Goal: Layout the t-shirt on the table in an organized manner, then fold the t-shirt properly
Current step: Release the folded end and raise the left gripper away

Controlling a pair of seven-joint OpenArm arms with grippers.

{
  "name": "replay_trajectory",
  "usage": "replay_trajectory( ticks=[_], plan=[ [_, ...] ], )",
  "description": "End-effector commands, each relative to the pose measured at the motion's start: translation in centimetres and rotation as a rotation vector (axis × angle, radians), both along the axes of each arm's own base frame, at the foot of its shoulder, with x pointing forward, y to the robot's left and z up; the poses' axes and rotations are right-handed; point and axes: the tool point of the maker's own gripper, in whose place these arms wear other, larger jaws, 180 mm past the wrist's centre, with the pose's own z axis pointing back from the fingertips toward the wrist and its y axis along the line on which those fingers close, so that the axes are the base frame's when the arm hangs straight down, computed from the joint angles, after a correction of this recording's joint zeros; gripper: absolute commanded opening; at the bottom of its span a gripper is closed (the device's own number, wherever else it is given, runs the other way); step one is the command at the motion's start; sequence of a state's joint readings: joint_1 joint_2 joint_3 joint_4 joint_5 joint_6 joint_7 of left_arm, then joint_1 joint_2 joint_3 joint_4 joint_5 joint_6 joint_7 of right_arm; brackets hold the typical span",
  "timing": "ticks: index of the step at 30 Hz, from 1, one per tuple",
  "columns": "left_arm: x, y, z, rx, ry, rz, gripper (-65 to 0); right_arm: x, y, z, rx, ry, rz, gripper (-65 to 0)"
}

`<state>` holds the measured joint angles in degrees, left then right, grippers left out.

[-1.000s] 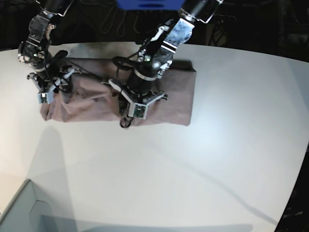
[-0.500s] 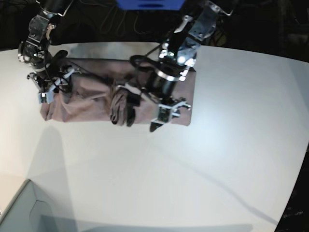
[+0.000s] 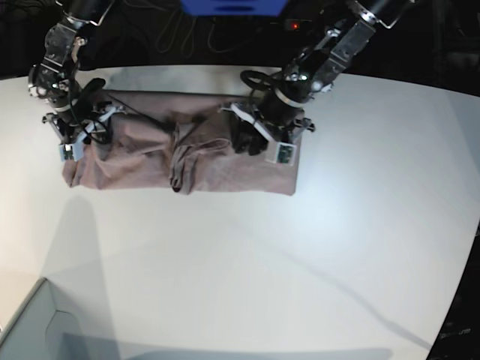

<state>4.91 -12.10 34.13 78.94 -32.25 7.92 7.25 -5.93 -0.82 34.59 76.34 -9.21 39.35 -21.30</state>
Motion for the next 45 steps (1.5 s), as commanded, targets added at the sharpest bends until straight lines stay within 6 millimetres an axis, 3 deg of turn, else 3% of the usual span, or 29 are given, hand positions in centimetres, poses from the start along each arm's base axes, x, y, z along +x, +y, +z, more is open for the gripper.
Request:
replay_trajectory(
  ticks=[1,5,10,13,17,23,29,37,41,45],
  plan=[
    [0.8,-1.9,1.8,-0.048,-0.046,-0.034,-49.8,0.7,-0.2,0.8,-0.006,-0.028,0.010,-40.2],
    [0.1,-6.1,2.7,-0.051,-0.043,-0.182,-49.8,0.7,-0.4,0.9,-0.008,-0.031,0.004,-40.2],
    [-1.9,-9.7,3.4,-0.039,-0.068,-0.341,-49.8,0.8,-0.6,1.0,-0.012,-0.037,0.003,-40.2],
    [-2.8,-10.8,3.5,-0.035,-0.077,-0.393,-49.8,1.6,-1.5,2.1,-0.029,-0.067,-0.015,-39.8],
    [-2.3,-10.6,4.6,-0.051,-0.107,-0.380,-49.8,2.1,-2.6,4.3,-0.056,-0.128,-0.062,-38.6],
    [2.2,-3.7,7.4,-0.046,-0.181,-0.197,-49.8,2.8,-3.4,6.8,-0.095,-0.191,-0.085,-29.4],
    [5.3,5.5,9.4,0.000,-0.239,0.025,-49.8,2.7,-4.1,6.7,-0.109,-0.184,-0.083,-28.9],
    [5.9,16.1,8.9,0.078,-0.228,0.296,-49.8,2.7,-4.5,4.1,-0.062,-0.122,-0.089,-28.9],
    [5.5,19.6,8.9,0.105,-0.224,0.383,-49.8,2.0,-4.4,2.1,-0.030,-0.073,-0.088,-28.9],
    [5.0,21.7,8.8,0.125,-0.220,0.433,-49.8,2.1,-4.5,1.0,-0.004,-0.044,-0.093,-28.9]
  ],
)
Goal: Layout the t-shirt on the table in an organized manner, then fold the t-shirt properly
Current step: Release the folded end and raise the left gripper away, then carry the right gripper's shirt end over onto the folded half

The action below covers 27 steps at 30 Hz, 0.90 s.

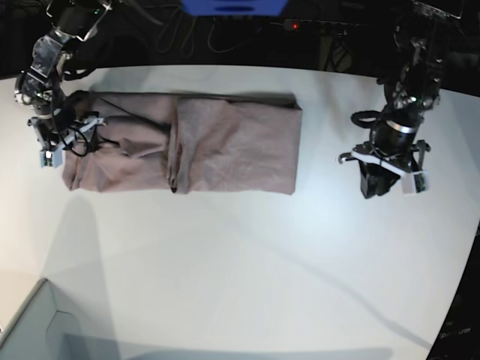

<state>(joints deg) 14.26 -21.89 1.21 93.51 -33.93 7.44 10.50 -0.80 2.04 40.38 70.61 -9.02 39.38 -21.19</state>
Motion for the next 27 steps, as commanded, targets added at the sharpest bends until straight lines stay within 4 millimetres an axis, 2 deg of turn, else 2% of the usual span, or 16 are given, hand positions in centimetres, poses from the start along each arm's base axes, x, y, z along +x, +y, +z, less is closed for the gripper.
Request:
replay_trajectory(
  ticks=[1,4,11,13,14,18,24,27],
  plan=[
    [0.3,0.6,1.1,0.010,-0.038,0.006,-49.8,0.5,-0.6,0.5,-0.010,-0.016,0.010,-28.9],
    [-0.1,1.4,0.9,0.016,-0.031,0.025,-49.8,0.1,-0.6,-0.3,0.002,0.007,0.009,-28.9],
    [-0.5,1.4,0.5,0.016,-0.018,0.027,-49.8,-0.8,0.2,-1.9,0.042,0.047,0.008,-29.5],
    [-0.5,1.4,0.5,0.016,-0.018,0.027,-49.8,-1.0,0.4,-2.3,0.052,0.058,0.010,-33.9],
    [-0.5,1.4,0.5,0.016,-0.018,0.027,-49.8,-1.0,0.8,-2.4,0.054,0.061,0.021,-38.3],
    [-0.9,1.5,0.2,0.017,-0.006,0.028,-49.8,-0.7,1.9,-2.7,0.054,0.072,0.063,-65.0],
    [-1.4,1.5,-0.2,0.017,0.006,0.028,-49.8,-0.5,2.1,-2.4,0.046,0.067,0.077,-65.0],
    [-1.4,1.5,-0.2,0.017,0.006,0.027,-49.8,0.5,1.2,-0.3,-0.003,0.012,0.075,-65.0]
  ],
)
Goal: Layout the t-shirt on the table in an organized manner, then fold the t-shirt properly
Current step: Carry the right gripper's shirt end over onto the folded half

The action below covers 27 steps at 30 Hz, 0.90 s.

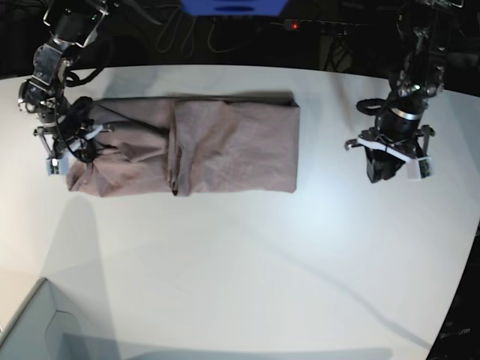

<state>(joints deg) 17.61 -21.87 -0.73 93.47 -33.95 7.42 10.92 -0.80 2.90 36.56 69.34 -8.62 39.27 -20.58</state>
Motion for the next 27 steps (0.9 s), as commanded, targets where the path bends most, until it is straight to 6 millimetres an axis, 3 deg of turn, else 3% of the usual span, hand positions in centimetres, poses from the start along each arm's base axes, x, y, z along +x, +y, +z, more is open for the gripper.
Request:
replay_trajectory(
  ticks=[1,7,15,22,27],
  plan=[
    [0.6,0.3,1.2,0.010,-0.047,-0.002,-49.8,-0.4,-0.3,0.7,-0.029,-0.006,0.019,-65.0],
    [0.0,1.0,-0.4,0.017,-0.003,0.015,-49.8,1.0,1.6,7.0,-0.114,-0.173,0.038,-65.0],
    [-1.1,0.5,-3.8,-0.017,0.074,0.055,-49.8,1.6,8.0,13.3,-0.157,-0.331,0.179,-65.0],
    [-1.1,-0.8,-5.9,-0.068,0.115,0.090,-49.8,1.0,17.2,15.3,-0.081,-0.398,0.409,-65.0],
    [-0.8,-1.9,-6.8,-0.103,0.129,0.105,-49.8,1.0,22.3,16.2,-0.015,-0.438,0.532,-65.0]
  ],
)
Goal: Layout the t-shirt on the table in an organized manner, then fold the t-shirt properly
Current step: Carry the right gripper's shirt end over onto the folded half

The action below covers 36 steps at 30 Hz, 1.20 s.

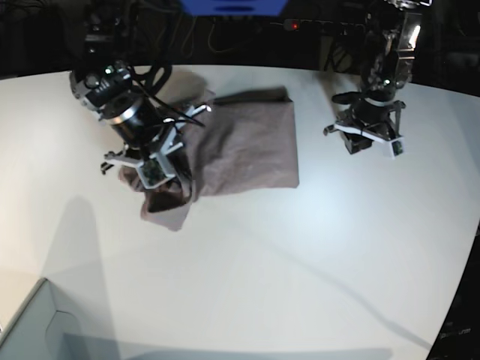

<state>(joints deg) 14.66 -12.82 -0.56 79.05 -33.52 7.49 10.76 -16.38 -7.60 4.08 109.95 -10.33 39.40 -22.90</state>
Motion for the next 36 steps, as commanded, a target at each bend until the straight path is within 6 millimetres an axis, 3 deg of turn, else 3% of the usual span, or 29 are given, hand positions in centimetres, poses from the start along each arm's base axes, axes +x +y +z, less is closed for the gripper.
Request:
replay_trajectory(
  ticks=[1,3,7,10,13,17,20,30,36],
  plan=[
    [1.3,-0.2,1.2,-0.001,-0.053,-0.001,-49.8,0.4,2.0,2.0,0.059,-0.066,0.046,-65.0],
    [1.3,-0.9,1.1,-0.020,-0.048,0.003,-49.8,0.5,4.3,2.7,0.080,-0.083,0.108,-65.0],
    [1.1,-1.3,0.9,-0.027,-0.044,-0.001,-49.8,0.4,8.5,1.6,0.102,-0.053,0.236,-65.0],
    [0.9,-2.8,0.6,-0.029,-0.037,-0.050,-49.8,0.7,10.4,0.9,0.100,-0.042,0.303,-65.0],
    [0.7,-3.0,0.5,-0.018,-0.031,-0.076,-49.8,0.9,11.6,0.1,0.099,-0.021,0.342,-65.0],
    [0.6,-2.6,0.5,-0.014,-0.028,-0.069,-49.8,0.6,11.9,-1.3,0.092,0.014,0.347,-65.0],
    [-0.1,-2.3,0.1,-0.011,-0.014,-0.064,-49.8,1.0,11.6,-1.1,0.089,0.005,0.340,-65.0],
    [-1.4,0.8,1.2,0.003,-0.033,0.020,-49.8,0.4,11.6,-3.2,0.077,0.062,0.355,-65.0],
    [-2.2,2.6,2.1,0.020,-0.048,0.064,-49.8,-0.3,13.7,-3.9,0.070,0.083,0.426,-65.0]
  ],
)
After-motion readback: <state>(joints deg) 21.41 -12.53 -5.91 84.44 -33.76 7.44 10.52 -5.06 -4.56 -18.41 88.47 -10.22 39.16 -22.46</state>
